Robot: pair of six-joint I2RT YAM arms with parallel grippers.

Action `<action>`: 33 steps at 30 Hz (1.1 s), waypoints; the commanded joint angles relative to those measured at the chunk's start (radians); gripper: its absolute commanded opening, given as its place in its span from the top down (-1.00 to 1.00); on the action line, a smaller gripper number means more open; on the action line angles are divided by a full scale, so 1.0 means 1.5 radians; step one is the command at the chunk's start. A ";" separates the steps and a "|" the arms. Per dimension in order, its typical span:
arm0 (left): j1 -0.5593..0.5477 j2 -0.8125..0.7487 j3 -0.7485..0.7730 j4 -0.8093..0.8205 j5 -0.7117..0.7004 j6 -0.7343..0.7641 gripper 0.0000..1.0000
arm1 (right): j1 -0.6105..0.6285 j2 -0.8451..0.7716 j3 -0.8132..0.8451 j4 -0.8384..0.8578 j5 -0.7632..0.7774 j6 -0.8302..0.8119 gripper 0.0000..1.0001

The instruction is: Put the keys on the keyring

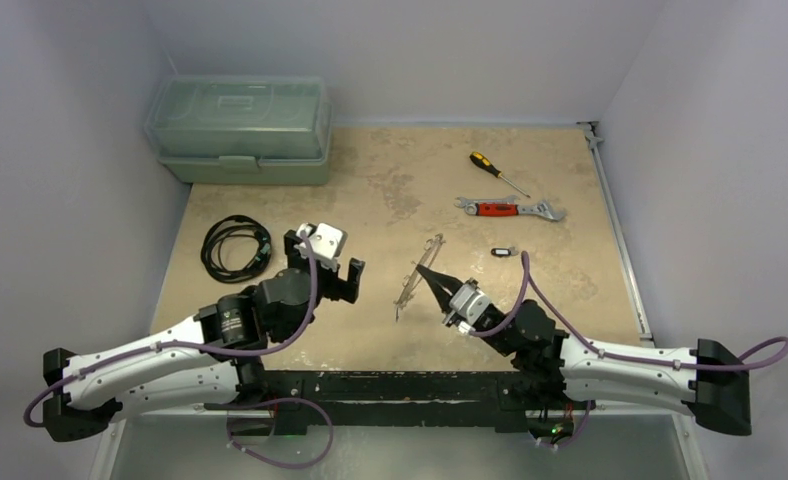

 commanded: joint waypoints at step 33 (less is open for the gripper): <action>0.080 0.582 0.153 0.453 0.565 0.169 -0.72 | -0.280 -0.001 0.403 -0.178 0.391 0.088 1.00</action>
